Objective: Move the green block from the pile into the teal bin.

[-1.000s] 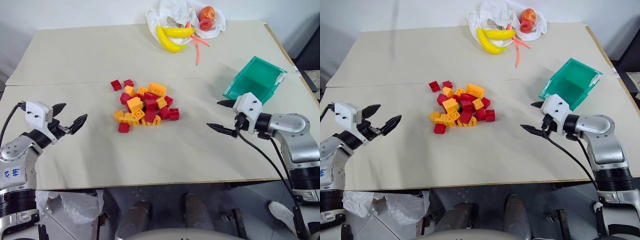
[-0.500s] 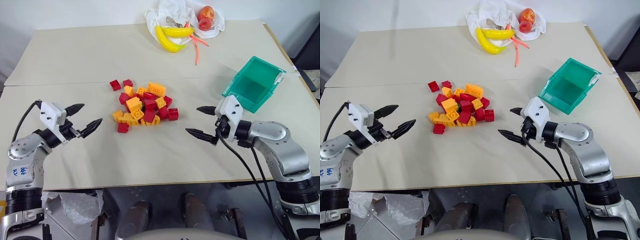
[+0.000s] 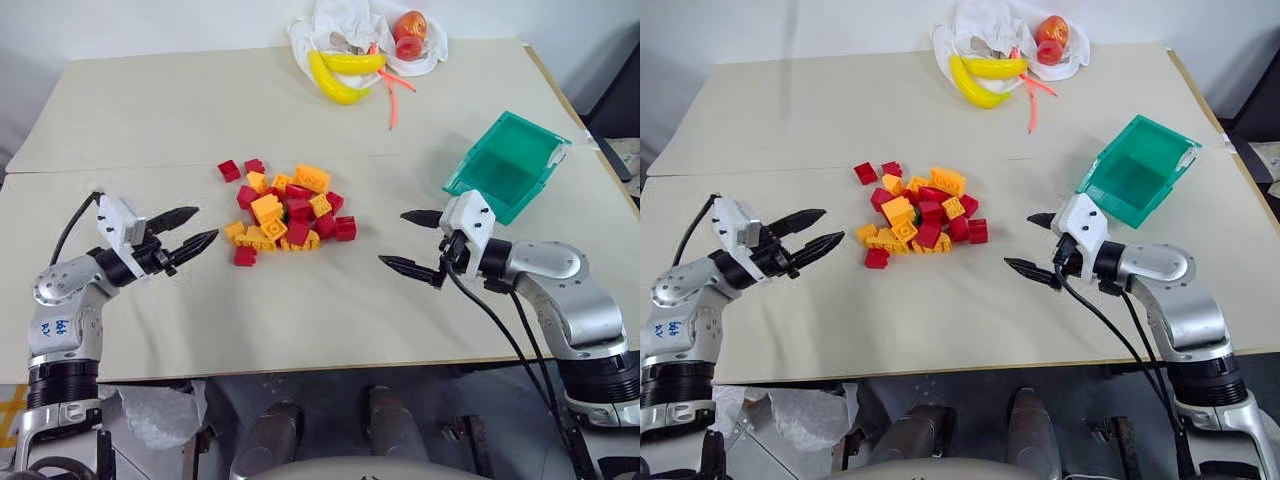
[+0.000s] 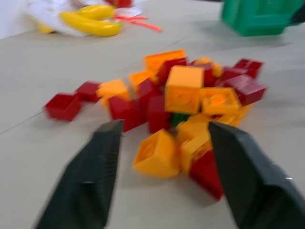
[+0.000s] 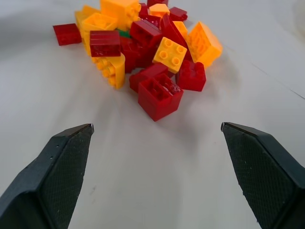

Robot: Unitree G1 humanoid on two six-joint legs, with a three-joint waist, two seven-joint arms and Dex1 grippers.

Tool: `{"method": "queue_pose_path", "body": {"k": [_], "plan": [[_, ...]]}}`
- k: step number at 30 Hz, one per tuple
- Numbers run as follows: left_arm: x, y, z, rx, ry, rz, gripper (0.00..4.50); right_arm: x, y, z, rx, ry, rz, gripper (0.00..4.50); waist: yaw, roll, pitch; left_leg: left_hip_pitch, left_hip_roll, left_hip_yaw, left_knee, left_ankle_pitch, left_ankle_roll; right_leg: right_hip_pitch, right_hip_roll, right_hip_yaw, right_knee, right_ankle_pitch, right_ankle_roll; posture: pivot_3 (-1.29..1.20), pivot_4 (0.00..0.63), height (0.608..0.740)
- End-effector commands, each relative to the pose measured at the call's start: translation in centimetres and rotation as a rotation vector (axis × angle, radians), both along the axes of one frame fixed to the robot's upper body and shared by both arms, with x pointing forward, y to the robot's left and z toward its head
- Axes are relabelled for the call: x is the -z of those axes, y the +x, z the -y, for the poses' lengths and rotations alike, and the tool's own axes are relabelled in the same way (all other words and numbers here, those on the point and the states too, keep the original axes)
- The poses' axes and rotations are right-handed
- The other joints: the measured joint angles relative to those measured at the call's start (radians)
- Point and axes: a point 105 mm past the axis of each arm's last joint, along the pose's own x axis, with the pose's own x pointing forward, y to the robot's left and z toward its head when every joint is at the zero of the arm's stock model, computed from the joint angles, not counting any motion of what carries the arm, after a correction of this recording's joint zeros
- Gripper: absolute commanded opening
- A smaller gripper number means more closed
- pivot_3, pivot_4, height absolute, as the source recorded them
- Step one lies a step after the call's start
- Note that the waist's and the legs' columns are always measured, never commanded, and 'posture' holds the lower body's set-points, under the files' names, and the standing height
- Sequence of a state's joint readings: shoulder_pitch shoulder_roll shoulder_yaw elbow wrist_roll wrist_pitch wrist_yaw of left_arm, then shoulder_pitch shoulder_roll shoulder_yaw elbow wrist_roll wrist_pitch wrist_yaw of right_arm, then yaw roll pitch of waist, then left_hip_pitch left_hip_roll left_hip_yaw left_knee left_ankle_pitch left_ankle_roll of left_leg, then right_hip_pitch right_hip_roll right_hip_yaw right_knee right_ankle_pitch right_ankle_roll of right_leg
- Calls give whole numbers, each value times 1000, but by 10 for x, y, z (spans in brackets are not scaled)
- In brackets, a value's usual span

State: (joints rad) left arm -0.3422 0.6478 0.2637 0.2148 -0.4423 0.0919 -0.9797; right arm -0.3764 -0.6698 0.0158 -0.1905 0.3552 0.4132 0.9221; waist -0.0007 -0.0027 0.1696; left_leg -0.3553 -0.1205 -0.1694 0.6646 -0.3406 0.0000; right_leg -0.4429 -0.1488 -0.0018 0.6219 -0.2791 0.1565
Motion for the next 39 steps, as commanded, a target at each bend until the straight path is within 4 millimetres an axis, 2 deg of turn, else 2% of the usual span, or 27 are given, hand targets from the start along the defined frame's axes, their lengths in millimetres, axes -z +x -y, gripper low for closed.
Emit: {"method": "queue_pose_path", "body": {"k": [1, 6, 7, 9, 12, 13, 17, 21, 28, 30, 33, 36, 39], "plan": [[-6, 5, 3, 41, 12, -7, 1724, -13, -1, 1, -29, 17, 43, 4500, 0, 0, 0, 0, 0, 0, 0, 0, 0, 0, 0, 0, 0, 0, 0, 0, 150, 740], [-2, 45, -5, -54, 65, -46, 215, -12, 1, 2, -52, 49, 7, 4500, 0, 0, 0, 0, 0, 0, 0, 0, 0, 0, 0, 0, 1, 0, 0, 0, 150, 740], [-2, 53, -5, -71, 73, -49, 47, -10, 2, 3, -52, 54, -10, 4500, 0, 0, 0, 0, -1, 1, 1, 0, 0, 0, 0, 0, 0, 0, 0, 0, 150, 740], [-1, 63, -2, -76, 77, -47, 47, -8, 2, 2, -55, 68, -36, 4500, -1, -1, 0, 0, -1, 1, 1, 0, 0, 0, 0, 0, 0, 1, 1, 0, 150, 740], [3, 82, 34, 15, 80, -74, 47, -7, 9, 2, -43, 99, -27, 4500, 0, -1, 0, -1, -1, 1, 1, 0, 1, 0, 0, 0, 1, 1, 2, 0, 150, 740], [4, 84, 40, 36, 85, -80, 47, -7, 10, 2, -40, 100, -22, 4500, 2, -1, 0, -1, -2, 1, 1, 0, 1, 0, 0, 0, 1, 2, 3, 0, 150, 740], [12, 83, 63, 153, 115, -132, 47, -8, 8, 2, -21, 106, -14, 4500, -9, -1, 0, -4, -3, 2, 3, -1, 4, -2, -1, 1, 0, 3, 5, 0, 150, 740], [19, 72, 85, 307, 149, -177, 47, -6, 6, 5, 5, 100, -7, 4500, -13, -1, 0, -4, -3, 3, 3, -2, 5, -2, 0, 2, 0, 3, 5, 0, 150, 740], [13, 47, 120, 558, 122, -163, 47, -3, 3, 6, 24, 93, -5, 4500, -6, -1, 0, -5, -3, 3, 5, -2, 5, -2, -1, 3, 0, 4, 6, 0, 150, 740], [8, 47, 119, 540, 101, -151, 47, -4, 5, 6, 27, 94, -1, 4500, -6, -1, 0, -5, -3, 3, 5, -2, 5, -2, -1, 3, 0, 4, 6, 0, 150, 740], [1, 63, 103, 357, 71, -133, 47, -6, 7, 6, 31, 94, 8, 4500, -6, -2, 0, -5, -3, 4, 5, -2, 5, -3, 0, 4, 0, 4, 6, 0, 150, 740], [7, 85, 76, 96, 79, -202, 47, -7, 9, 6, 34, 94, 13, 4500, -6, -2, 0, -5, -3, 4, 6, -2, 5, -3, 0, 4, 1, 4, 6, 0, 150, 740], [13, 91, 64, -5, 102, -250, 47, -7, 9, 6, 33, 92, 14, 4500, -3, -2, 0, -5, -3, 4, 6, -2, 5, -3, 0, 4, 1, 4, 6, 0, 150, 740]]}}
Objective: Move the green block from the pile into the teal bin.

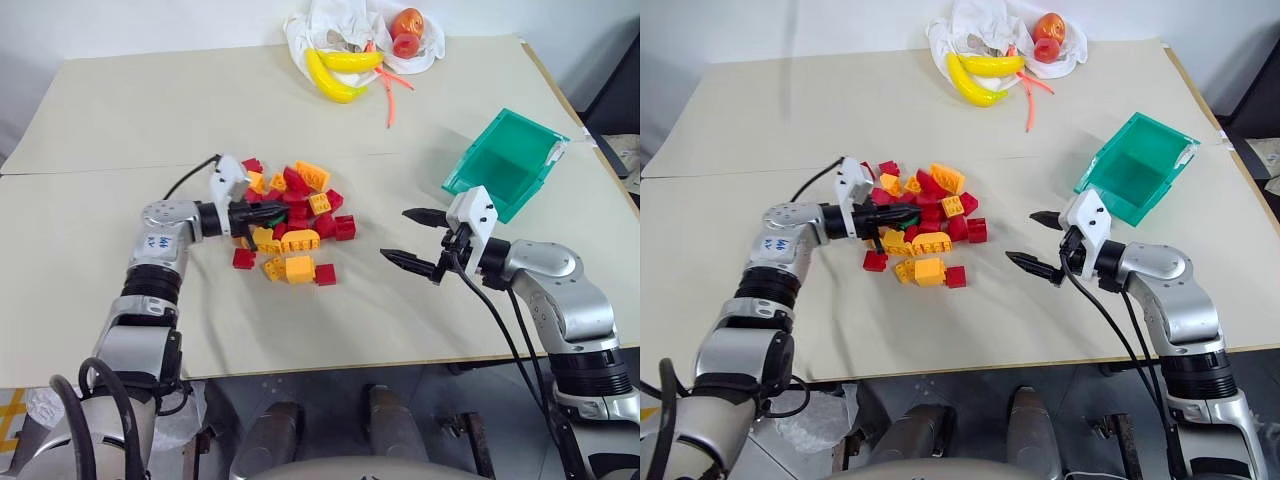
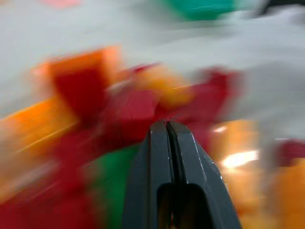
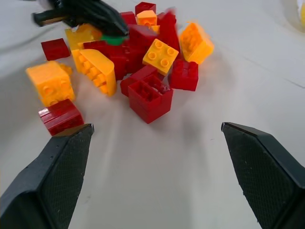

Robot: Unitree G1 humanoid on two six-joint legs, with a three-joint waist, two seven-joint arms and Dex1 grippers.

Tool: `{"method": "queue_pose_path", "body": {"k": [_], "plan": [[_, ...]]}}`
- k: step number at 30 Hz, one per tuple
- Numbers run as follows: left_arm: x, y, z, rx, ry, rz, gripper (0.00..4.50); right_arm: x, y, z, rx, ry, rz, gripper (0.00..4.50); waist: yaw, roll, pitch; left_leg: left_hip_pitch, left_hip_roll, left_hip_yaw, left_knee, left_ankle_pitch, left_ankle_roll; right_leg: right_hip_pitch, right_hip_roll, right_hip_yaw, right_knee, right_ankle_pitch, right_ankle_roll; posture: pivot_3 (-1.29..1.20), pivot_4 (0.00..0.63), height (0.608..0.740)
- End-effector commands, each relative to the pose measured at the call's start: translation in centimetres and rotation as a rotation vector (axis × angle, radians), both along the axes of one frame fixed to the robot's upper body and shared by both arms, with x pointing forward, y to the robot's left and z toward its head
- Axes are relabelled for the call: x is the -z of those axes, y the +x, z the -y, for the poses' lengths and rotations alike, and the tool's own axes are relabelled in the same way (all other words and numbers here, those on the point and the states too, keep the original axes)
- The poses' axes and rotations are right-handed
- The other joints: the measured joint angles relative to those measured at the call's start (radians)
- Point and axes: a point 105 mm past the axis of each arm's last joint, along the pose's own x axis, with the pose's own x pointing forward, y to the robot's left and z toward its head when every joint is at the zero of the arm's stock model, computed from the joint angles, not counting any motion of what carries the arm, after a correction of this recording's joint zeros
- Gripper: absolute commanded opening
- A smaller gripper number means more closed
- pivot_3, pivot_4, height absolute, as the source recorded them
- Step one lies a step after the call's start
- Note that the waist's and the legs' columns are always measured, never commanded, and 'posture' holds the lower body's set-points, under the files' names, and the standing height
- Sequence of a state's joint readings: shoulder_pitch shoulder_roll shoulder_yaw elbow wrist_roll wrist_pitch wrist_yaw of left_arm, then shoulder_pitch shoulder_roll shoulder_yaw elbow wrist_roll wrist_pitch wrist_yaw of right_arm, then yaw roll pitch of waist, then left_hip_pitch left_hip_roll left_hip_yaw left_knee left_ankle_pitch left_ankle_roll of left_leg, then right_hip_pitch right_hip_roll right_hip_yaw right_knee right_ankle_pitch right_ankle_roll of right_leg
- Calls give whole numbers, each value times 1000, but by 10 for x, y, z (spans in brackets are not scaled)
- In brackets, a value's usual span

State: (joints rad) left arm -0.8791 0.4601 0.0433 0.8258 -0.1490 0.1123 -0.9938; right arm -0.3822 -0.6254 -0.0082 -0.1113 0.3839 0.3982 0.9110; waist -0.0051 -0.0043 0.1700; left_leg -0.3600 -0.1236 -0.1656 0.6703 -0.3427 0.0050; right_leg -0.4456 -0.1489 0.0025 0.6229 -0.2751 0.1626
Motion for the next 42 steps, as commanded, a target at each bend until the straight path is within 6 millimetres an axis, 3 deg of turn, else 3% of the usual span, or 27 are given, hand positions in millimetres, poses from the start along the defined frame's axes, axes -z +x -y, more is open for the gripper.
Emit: {"method": "queue_pose_path", "body": {"k": [1, 6, 9, 12, 17, 20, 23, 27, 31, 36, 42], "plan": [[2, 9, -15, -130, 56, -44, 47, -12, 1, 0, -5, 2, 51, 4500, 2, 0, 0, 0, 0, 0, 0, 0, 0, 0, 0, 0, 0, 0, 0, 0, 150, 740], [19, 7, -17, -169, 120, -196, 47, -13, 3, -4, -15, 0, 53, 4500, 3, 0, 0, 0, -1, 0, 4, 0, 0, 1, 0, 1, 2, 0, 1, 0, 150, 740], [31, -3, -11, -95, 188, -292, 47, -13, 5, -4, -12, -4, 58, 4500, 3, 1, -1, 0, -1, 0, 6, 0, 0, 1, 0, 1, 3, 1, 1, 0, 150, 740], [30, -14, 2, 6, 192, -318, 47, -13, 4, -3, -9, -2, 58, 4500, 2, 2, -2, 1, -1, 2, 6, 0, 0, 1, 0, 3, 3, 0, 1, 0, 150, 740], [22, -22, 13, 80, 174, -306, 47, -12, 5, -2, -2, -4, 59, 4500, 0, 1, -1, 2, 0, 3, 6, -1, 0, 1, 0, 3, 3, 0, 1, 0, 150, 740], [1, -24, 14, 119, 74, -221, 47, -13, 6, -1, 4, -5, 65, 4500, -3, 1, -1, 2, 0, 3, 5, -1, 0, 1, 1, 4, 3, 1, 1, 0, 150, 740], [-18, -20, 9, 98, 41, -79, 47, -14, 6, 0, 6, -3, 69, 4500, -1, 0, -1, 1, 0, 3, 5, -1, 0, 0, 1, 3, 3, 1, 1, 0, 150, 740], [-28, -17, 0, 25, 47, -45, 47, -14, 7, 0, 6, -2, 74, 4500, 3, 0, -1, 0, 0, 3, 6, -1, 0, 0, 0, 3, 1, 1, 1, 0, 150, 740], [-31, -30, 1, -3, 141, -100, 900, -14, 8, 1, 3, -4, 74, 4500, 2, 0, -1, 0, 0, 3, 7, -1, 1, 0, 0, 4, 3, 1, 1, 0, 150, 740], [-41, -50, 34, 104, 248, -142, 2434, -15, 15, -2, -1, -3, 79, 4500, 3, 0, 0, -1, 0, 3, 7, -2, 2, 0, 0, 4, 3, 1, 1, 0, 150, 740], [-38, -55, 44, 88, 369, -171, 4259, -13, 16, -4, -2, 6, 87, 4500, 2, 0, 0, -1, 0, 3, 8, -2, 2, 0, 0, 4, 2, 1, 2, 0, 150, 740]]}}
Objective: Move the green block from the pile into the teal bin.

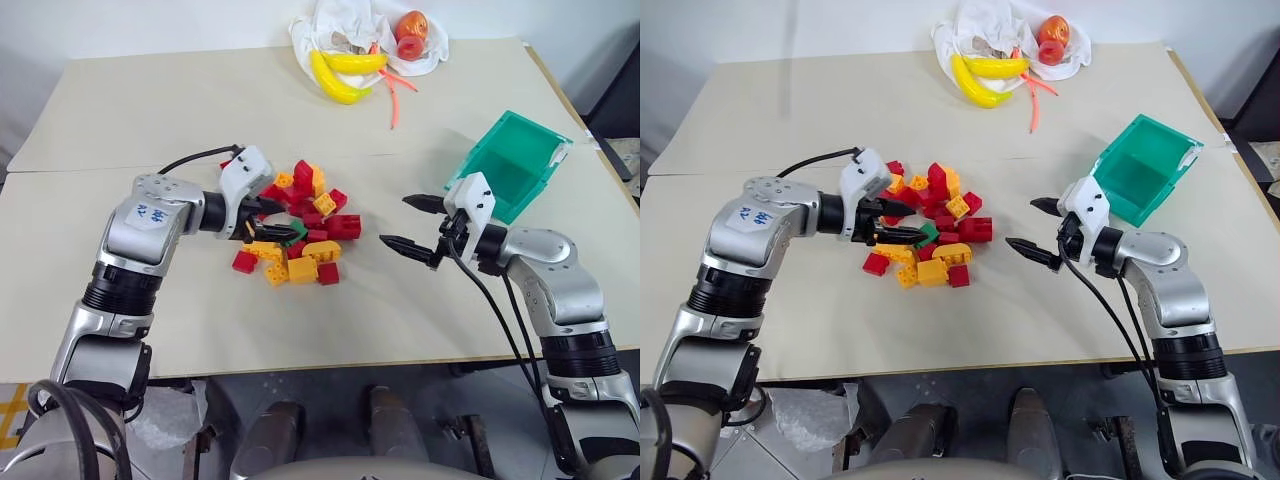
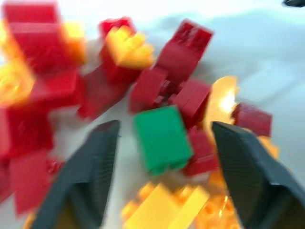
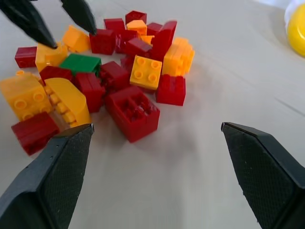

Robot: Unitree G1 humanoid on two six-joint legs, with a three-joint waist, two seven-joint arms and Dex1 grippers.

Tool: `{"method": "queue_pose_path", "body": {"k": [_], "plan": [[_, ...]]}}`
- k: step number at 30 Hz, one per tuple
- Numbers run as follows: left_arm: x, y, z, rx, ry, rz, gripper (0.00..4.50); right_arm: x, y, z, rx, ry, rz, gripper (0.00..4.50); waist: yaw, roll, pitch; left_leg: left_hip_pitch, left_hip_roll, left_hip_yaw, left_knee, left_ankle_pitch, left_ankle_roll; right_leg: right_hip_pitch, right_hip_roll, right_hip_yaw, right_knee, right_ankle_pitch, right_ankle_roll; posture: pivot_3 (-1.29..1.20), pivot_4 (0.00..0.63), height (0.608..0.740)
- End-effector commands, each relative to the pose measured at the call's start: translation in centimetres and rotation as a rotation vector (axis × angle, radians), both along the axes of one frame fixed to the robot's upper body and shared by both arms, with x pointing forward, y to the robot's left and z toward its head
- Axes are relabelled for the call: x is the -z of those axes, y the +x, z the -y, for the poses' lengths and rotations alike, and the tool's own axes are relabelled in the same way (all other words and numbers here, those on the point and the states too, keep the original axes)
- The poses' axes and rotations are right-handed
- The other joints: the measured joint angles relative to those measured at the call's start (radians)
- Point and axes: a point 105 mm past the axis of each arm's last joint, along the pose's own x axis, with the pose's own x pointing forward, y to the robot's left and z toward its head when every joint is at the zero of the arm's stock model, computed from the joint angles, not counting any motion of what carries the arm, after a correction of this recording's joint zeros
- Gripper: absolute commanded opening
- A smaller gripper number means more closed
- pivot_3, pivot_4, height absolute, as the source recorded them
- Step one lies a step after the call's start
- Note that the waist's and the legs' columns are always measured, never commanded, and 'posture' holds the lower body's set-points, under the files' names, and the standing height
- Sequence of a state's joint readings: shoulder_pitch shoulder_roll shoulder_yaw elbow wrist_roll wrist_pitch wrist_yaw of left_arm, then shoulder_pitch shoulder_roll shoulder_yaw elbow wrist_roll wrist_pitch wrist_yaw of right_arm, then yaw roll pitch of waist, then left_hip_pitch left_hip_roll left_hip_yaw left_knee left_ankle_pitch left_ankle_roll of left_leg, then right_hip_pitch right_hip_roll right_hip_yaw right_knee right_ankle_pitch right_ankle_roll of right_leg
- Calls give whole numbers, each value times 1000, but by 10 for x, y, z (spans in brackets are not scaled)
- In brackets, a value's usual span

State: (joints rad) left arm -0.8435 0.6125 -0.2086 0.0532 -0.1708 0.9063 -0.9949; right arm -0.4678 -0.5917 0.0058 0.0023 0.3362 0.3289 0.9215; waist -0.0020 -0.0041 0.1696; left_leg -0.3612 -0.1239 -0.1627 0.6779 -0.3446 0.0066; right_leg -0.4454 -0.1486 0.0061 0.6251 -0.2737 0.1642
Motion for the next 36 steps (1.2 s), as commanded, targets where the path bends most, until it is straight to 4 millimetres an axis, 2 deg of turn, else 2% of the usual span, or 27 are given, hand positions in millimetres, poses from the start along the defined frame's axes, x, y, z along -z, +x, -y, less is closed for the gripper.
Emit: {"method": "queue_pose_path", "body": {"k": [1, 6, 12, 14, 19, 22, 24, 27, 30, 34, 36], "plan": [[-3, 2, 1, -51, 85, 12, 4465, -6, -2, -2, -7, 9, 38, 4500, -2, 0, 0, 0, 0, 0, 0, 0, 0, 0, 0, 0, 0, 0, 0, 0, 150, 740], [9, 21, -9, -190, 308, 18, 4465, -1, -5, -2, 5, 18, 29, 4500, 1, 0, 0, 0, 0, 0, 0, 0, 0, 0, 0, 0, 0, 0, 0, 0, 150, 740], [9, 37, 5, -191, 340, 25, 4465, 4, -9, -3, 20, 27, 25, 4500, 1, 0, 0, 0, -1, 0, 1, 0, 0, 0, 0, 0, 0, 0, 0, 0, 150, 740], [12, 38, 9, -199, 332, -42, 4465, 5, -10, -2, 31, 31, 25, 4500, 1, 0, 0, -1, -1, 0, 1, 0, 0, 0, 0, 0, 0, 0, 0, 0, 150, 740], [21, 41, 8, -186, 371, -87, 4465, 6, -13, 1, 51, 33, 25, 4500, -3, 0, 0, -1, 0, 1, 0, 0, 0, -1, 0, 0, 0, 0, 0, 0, 150, 740], [27, 42, 1, -196, 407, -108, 3866, 6, -14, 2, 57, 33, 25, 4500, -1, 0, 0, -1, -1, 1, 1, 0, 0, -1, 0, 0, 0, 0, 1, 0, 150, 740], [24, 42, -1, -190, 403, -99, 3279, 5, -14, 2, 63, 33, 28, 4500, -1, 0, 0, -1, -1, 1, 1, 0, 1, -1, 0, 1, 0, 0, 1, 0, 150, 740], [15, 43, -3, -195, 363, -86, 2336, 5, -13, 4, 67, 29, 29, 4500, -1, 0, 0, -1, -1, 1, 1, 0, 1, -1, 0, 0, 0, 0, 1, 0, 150, 740], [-2, 41, 2, -143, 280, -29, 1499, 3, -13, 8, 74, 25, 34, 4500, -1, 0, 0, -1, -1, 1, 1, 0, 1, -1, 0, 0, 0, 0, 1, 0, 150, 740], [-30, 38, 13, -35, 99, 105, 1511, 0, -13, 16, 92, 15, 41, 4500, 0, 0, 0, -3, 0, 0, 2, 0, 1, -2, 0, 0, 0, 0, 1, 0, 150, 740], [-42, 36, 19, 34, 32, 242, 1511, -1, -13, 23, 108, 1, 39, 4500, 1, 0, 0, -4, 0, 0, 3, 0, 1, -2, 0, 0, 0, 1, 1, 0, 150, 740]]}}
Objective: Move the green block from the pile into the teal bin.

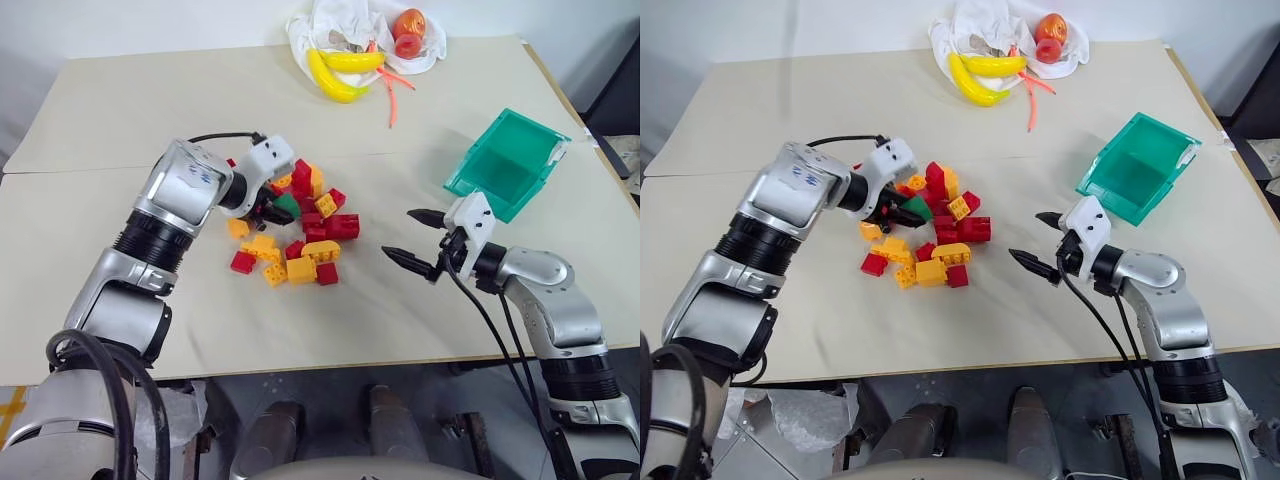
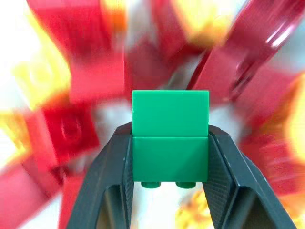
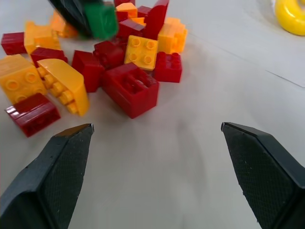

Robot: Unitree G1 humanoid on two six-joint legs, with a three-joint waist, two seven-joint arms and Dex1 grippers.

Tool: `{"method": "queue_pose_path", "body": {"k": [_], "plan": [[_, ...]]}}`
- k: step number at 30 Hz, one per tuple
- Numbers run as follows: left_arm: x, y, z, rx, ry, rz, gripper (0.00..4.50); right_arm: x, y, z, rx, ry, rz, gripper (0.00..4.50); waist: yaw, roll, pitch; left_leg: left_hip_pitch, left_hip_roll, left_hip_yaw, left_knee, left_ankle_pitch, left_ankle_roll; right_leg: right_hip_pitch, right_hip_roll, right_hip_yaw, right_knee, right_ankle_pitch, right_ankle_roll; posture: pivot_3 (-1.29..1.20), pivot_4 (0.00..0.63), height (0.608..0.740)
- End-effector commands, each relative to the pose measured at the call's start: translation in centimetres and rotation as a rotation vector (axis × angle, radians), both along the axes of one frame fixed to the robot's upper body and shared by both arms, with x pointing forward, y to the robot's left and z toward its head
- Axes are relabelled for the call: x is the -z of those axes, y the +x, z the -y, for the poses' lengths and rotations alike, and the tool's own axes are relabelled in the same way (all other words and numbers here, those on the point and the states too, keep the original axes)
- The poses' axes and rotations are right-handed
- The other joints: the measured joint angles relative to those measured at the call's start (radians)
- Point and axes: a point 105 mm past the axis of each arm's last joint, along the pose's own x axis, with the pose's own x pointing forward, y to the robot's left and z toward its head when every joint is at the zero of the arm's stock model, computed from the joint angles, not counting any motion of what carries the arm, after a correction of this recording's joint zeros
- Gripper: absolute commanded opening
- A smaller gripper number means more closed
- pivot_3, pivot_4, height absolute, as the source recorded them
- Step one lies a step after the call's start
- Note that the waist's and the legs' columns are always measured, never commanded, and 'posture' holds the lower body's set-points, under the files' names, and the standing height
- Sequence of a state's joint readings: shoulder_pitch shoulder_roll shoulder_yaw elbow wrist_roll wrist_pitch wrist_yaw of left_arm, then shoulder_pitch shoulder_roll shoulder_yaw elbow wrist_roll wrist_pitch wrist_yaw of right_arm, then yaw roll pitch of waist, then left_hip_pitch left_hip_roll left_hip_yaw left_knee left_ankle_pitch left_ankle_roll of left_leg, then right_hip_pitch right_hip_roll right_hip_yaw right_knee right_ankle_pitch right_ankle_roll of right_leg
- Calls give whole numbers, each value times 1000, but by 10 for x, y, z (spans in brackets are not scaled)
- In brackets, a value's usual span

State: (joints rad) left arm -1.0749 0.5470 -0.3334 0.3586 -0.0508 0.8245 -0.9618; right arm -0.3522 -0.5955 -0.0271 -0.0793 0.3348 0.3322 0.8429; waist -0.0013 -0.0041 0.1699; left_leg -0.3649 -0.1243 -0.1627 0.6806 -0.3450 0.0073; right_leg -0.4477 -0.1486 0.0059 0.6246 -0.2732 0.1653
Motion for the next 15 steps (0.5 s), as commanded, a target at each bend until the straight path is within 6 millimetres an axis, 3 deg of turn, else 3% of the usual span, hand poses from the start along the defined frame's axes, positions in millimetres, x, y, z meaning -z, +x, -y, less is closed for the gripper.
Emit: {"method": "queue_pose_path", "body": {"k": [1, 5, 10, 15], "plan": [[-34, -4, 14, 154, -120, 255, 1511, -15, -3, 15, 26, -14, 45, 4500, 1, 0, 0, 0, 0, 0, 0, 0, 0, 0, 0, 0, 0, 0, 0, 0, 150, 740], [-27, -17, 34, 293, -176, 229, 1511, -16, -6, 34, 73, -44, 32, 4500, 7, 0, 0, -2, 0, 0, 2, 0, 0, 0, 0, -1, -2, 1, 1, 0, 150, 740], [-9, -37, 103, 541, -231, 200, 1511, -15, -19, 66, 138, -105, -20, 4500, 29, 0, 0, -4, -2, 0, 3, -1, 3, 0, -1, 0, -4, 2, 3, 0, 150, 740], [17, -36, 142, 606, -215, 133, 1511, -24, -38, 72, 117, -21, -33, 4500, 24, -1, 1, -4, -2, 5, 3, -1, 4, 1, -1, 0, -6, 3, 4, 0, 150, 740]]}}
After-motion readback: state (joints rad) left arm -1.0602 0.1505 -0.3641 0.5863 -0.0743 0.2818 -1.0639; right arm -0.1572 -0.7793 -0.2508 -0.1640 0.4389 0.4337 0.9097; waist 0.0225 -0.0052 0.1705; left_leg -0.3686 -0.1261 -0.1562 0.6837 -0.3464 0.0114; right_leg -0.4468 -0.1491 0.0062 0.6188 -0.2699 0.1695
